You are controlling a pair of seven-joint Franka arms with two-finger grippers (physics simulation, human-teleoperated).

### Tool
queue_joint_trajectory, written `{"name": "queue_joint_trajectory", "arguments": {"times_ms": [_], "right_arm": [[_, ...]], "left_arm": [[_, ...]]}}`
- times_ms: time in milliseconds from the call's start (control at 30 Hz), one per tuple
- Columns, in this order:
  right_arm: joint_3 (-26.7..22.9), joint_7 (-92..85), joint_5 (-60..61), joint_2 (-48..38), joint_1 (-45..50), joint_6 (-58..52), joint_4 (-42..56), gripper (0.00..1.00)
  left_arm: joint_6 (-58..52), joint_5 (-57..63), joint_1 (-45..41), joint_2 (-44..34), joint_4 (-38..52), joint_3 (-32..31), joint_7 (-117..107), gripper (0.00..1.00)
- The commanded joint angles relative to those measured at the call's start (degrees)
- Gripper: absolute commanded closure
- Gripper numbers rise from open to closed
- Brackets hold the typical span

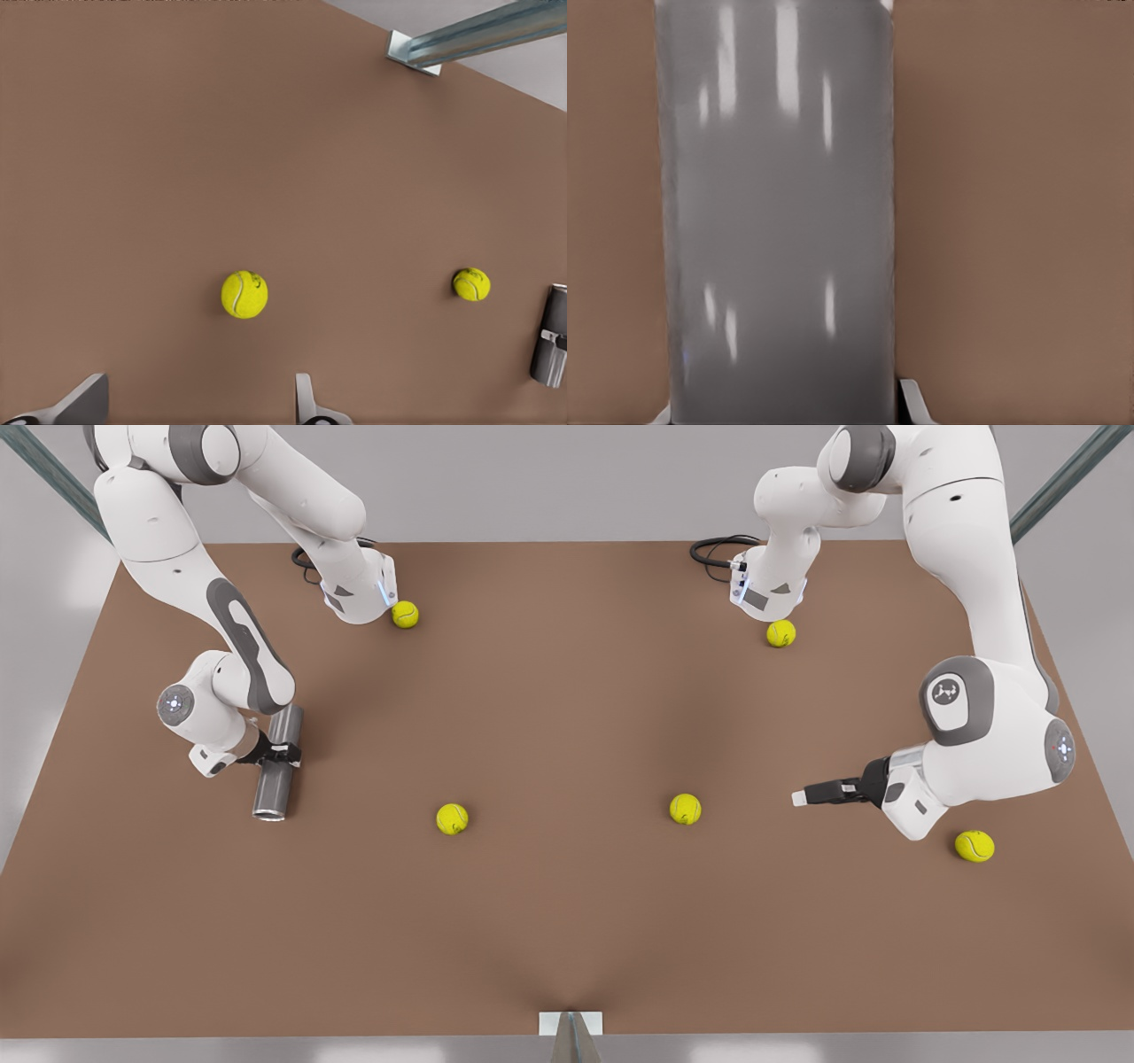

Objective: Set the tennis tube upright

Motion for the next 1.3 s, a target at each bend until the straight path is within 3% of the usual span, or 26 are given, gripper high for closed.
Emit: {"name": "queue_joint_trajectory", "arguments": {"times_ms": [0, 967, 1267], "right_arm": [[0.0, 0.0, 0.0, 0.0, 0.0, 0.0, 0.0, 0.23], [0.0, -0.5, 0.0, 0.0, 0.0, 0.0, -0.1, 0.32], [0.1, -1.0, 0.0, -5.2, 0.9, -2.5, -0.4, 0.32]], "left_arm": [[0.0, 0.0, 0.0, 0.0, 0.0, 0.0, 0.0, 0.00], [-0.1, 0.1, 0.0, -0.1, -0.1, 0.0, 0.0, 0.00], [-0.2, 0.1, 0.0, -0.2, -0.1, 0.0, 0.0, 0.00]]}}
